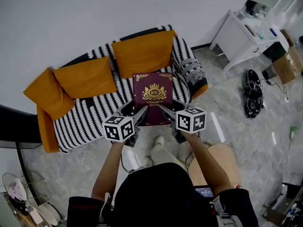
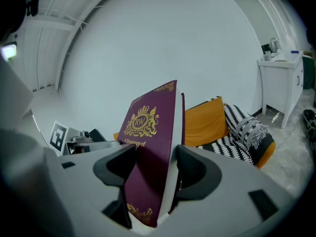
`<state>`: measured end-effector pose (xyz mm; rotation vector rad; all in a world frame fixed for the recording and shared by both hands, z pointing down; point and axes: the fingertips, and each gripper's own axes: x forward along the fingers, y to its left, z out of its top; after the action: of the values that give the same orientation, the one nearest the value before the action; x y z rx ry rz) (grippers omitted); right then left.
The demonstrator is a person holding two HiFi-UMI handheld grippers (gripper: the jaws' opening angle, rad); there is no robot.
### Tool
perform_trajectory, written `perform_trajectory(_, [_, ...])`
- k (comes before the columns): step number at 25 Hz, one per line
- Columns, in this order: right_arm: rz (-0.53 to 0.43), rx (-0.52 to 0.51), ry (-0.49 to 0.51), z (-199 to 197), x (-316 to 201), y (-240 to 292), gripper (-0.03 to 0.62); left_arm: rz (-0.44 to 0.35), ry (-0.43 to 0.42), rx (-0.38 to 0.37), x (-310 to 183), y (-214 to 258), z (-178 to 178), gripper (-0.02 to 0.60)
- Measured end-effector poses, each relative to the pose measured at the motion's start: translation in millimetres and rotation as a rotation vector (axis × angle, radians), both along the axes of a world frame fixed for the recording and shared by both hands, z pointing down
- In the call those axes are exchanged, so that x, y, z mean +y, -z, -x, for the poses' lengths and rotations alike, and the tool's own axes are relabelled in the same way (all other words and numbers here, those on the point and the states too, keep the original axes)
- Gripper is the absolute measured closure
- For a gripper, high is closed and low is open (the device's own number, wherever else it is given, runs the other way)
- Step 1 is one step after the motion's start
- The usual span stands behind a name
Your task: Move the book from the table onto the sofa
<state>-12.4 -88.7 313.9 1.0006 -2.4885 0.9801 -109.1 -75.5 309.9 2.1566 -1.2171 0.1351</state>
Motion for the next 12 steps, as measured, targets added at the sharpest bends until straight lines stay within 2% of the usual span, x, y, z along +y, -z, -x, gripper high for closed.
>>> perform_trajectory(8, [0.047, -0.017, 0.02, 3, -48, -25, 0.319, 0.034, 0.003, -0.027, -48, -22, 3, 0.288])
perform_trajectory(12, [0.071, -0.017, 0.036, 10, -66, -37, 0.319, 0.049, 0.031, -0.02, -63, -33, 10, 0.288])
